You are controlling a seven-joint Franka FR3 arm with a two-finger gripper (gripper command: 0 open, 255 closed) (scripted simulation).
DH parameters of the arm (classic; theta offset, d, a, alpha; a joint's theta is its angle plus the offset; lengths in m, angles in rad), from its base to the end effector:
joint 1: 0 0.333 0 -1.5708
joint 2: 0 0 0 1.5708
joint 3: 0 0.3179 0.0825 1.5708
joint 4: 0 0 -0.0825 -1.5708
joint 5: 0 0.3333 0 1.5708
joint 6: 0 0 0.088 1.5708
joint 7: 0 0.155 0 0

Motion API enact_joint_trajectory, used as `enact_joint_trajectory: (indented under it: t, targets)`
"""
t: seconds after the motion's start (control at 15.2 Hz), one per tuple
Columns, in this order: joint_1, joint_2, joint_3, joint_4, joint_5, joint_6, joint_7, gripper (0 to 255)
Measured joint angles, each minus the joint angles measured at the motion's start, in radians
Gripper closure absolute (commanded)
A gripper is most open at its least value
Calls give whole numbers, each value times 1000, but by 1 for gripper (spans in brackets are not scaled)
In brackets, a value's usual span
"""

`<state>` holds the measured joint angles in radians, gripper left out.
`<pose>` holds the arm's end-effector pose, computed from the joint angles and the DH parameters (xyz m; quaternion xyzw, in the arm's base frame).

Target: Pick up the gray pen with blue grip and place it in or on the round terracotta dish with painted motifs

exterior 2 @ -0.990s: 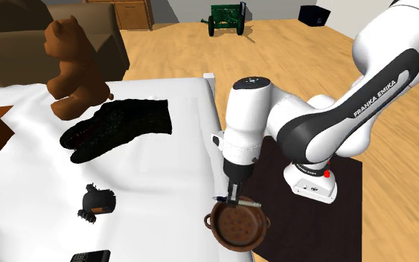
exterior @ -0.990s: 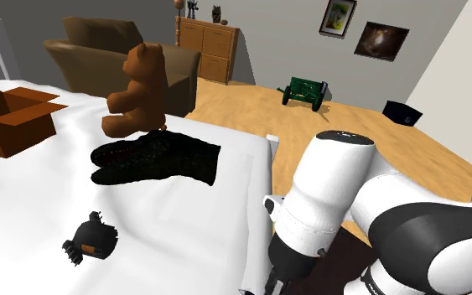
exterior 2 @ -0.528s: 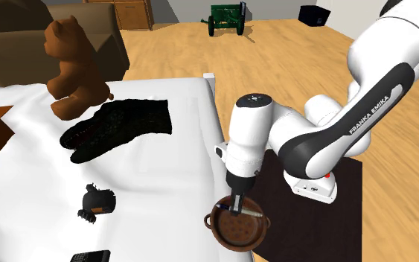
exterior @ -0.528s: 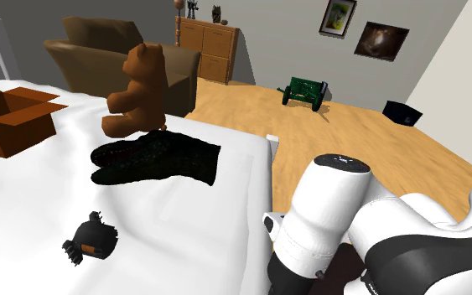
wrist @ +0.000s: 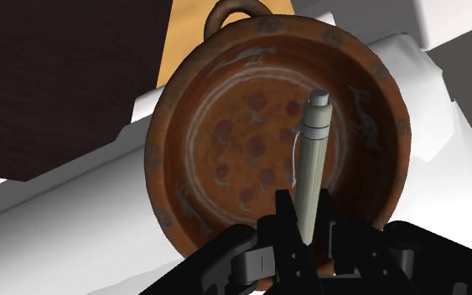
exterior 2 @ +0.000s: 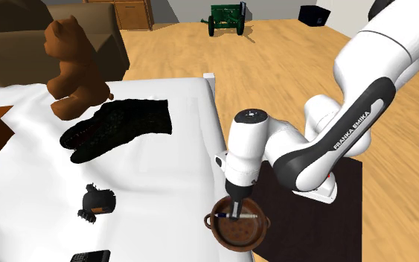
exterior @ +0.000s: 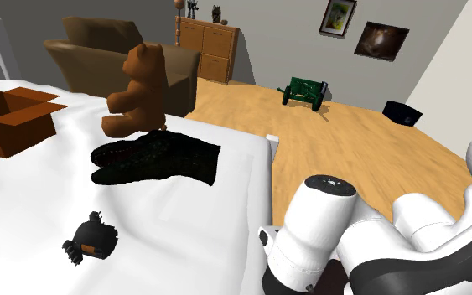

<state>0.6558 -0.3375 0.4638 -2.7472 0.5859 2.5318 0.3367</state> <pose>0.1608 0.3272 0.3129 -0.9815 -0.1494 0.0237 0.1176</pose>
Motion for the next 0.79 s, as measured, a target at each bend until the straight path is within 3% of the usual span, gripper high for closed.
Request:
enact_joint_trajectory:
  t: [0.53,0.59,0.79]
  targets:
    - [3,29,5,-8,10,38,-10,255]
    - [3,30,5,-8,10,38,-10,0]
    - [3,30,5,-8,11,38,-10,0]
